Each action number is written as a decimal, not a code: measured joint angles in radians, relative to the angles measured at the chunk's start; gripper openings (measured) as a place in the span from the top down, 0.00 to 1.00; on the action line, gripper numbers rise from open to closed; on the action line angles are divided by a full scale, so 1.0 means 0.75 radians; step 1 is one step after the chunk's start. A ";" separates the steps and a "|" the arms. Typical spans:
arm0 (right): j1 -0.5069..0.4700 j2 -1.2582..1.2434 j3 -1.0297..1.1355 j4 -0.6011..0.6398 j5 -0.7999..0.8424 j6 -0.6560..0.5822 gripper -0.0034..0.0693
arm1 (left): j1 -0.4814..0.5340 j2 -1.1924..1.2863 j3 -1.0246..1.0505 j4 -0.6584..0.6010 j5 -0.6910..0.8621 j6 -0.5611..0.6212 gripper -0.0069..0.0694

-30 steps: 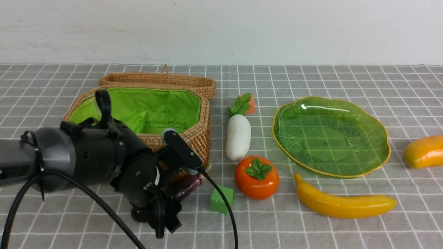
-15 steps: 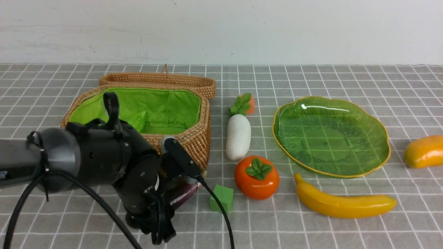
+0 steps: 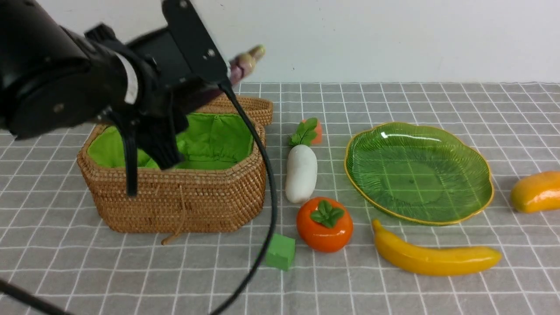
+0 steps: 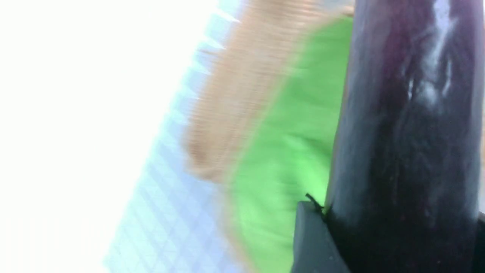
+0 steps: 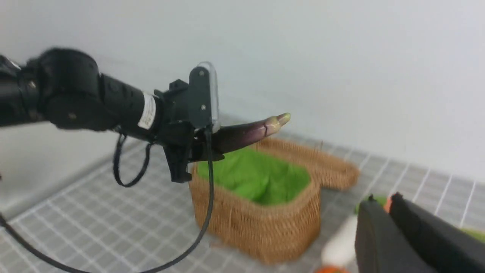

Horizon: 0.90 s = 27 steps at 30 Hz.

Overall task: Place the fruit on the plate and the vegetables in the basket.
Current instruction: Use the left arm to grab an eggplant and put it into the left basket, then grab a tomato with your left arm and place it on the plate on the right.

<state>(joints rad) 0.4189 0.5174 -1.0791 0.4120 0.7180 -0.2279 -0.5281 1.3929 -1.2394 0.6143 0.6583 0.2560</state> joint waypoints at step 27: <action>0.000 -0.004 -0.081 -0.035 0.435 0.058 0.84 | -0.164 0.160 -0.104 -0.443 0.218 -0.620 0.74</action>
<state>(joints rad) 0.4189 0.5146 -1.1398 0.3859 1.0441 -0.1843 -0.6514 1.5128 -1.3172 0.2820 0.8219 -0.2087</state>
